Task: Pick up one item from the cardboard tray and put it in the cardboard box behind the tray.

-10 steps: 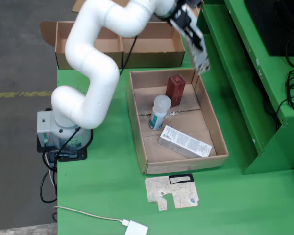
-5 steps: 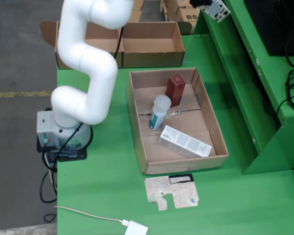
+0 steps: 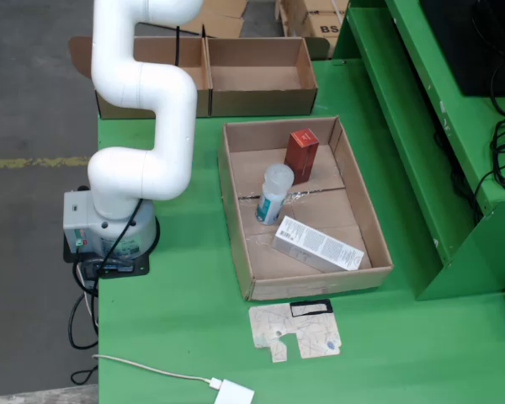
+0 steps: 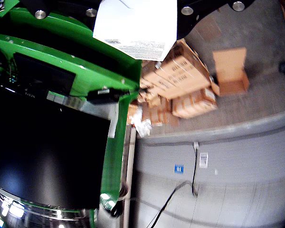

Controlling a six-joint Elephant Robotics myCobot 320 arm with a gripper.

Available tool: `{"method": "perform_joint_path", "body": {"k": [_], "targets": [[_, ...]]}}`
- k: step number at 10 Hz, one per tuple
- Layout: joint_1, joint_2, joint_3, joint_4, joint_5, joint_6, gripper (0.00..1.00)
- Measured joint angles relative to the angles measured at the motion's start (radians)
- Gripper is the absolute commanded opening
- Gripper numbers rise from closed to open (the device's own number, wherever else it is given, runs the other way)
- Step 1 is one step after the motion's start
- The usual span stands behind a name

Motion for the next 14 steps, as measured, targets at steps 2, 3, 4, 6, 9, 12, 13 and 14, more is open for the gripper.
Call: {"method": "perform_joint_path", "body": {"k": [2,3,4,6,9,12,13,14], "targets": [[0.141,-0.138,0.002,0.350,0.265,-0.043,0.00],[0.141,-0.138,0.002,0.351,0.265,-0.043,0.00],[0.161,-0.160,0.005,0.356,0.252,-0.060,0.00],[0.216,-0.256,-0.003,0.354,0.270,-0.003,0.00],[0.202,-0.261,-0.002,0.354,0.265,-0.011,0.00],[0.198,-0.270,-0.002,0.354,0.267,-0.009,0.00],[0.198,-0.278,-0.002,0.354,0.267,-0.009,0.00],[0.196,-0.285,-0.002,0.354,0.267,-0.006,0.00]]}}
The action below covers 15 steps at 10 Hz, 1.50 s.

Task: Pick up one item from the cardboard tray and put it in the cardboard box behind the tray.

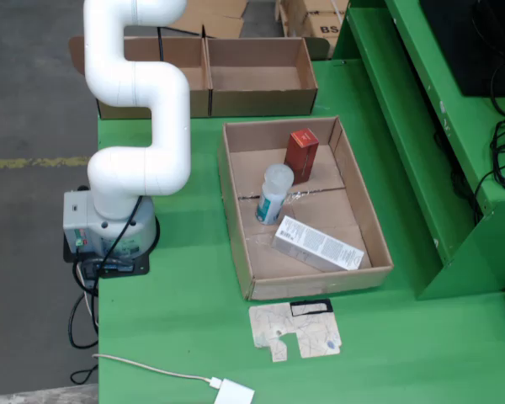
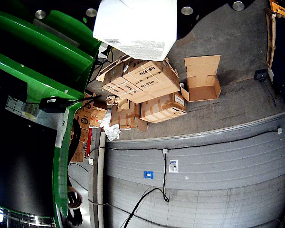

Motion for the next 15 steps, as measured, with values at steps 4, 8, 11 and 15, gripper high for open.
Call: {"method": "perform_joint_path", "body": {"k": [4,8,11,15], "targets": [[-0.047,-0.040,-0.002,-0.002,0.000,0.008,0.00],[-0.066,-0.091,0.003,0.002,0.000,0.012,0.00],[-0.087,-0.152,-0.003,-0.002,0.000,0.031,0.00],[-0.087,-0.181,-0.003,-0.002,0.000,0.064,0.00]]}}
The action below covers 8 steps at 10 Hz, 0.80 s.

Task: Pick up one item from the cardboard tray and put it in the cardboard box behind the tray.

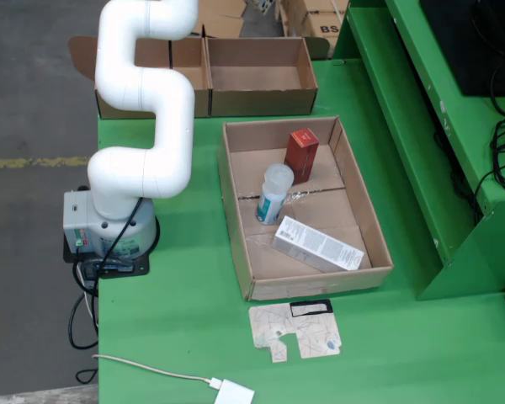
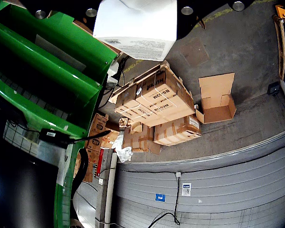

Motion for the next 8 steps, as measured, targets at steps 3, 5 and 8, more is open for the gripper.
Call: {"method": "perform_joint_path", "body": {"k": [3,5,8], "targets": [[-0.002,-0.029,0.000,0.002,0.000,0.006,0.00],[-0.002,-0.037,0.000,0.000,0.002,0.008,0.00],[0.014,-0.081,0.001,0.002,0.000,0.015,0.00]]}}
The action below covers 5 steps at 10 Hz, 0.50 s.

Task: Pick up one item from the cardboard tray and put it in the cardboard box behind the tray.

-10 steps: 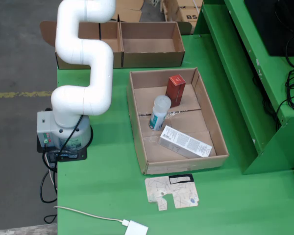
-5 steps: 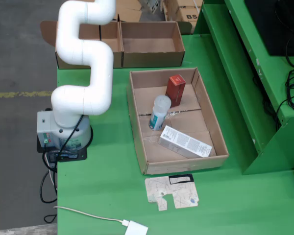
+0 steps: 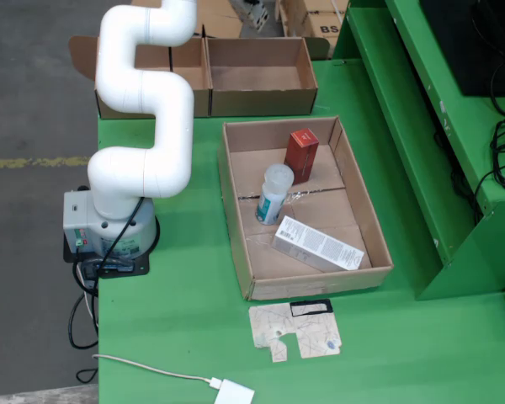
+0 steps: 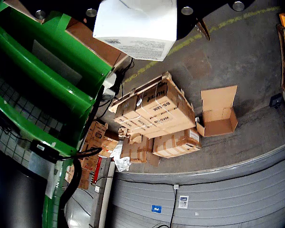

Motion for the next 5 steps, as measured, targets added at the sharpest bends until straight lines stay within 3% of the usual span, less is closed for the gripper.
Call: {"method": "perform_joint_path", "body": {"k": [5], "targets": [[-0.078,-0.002,-0.001,-0.002,0.002,0.041,0.00]]}}
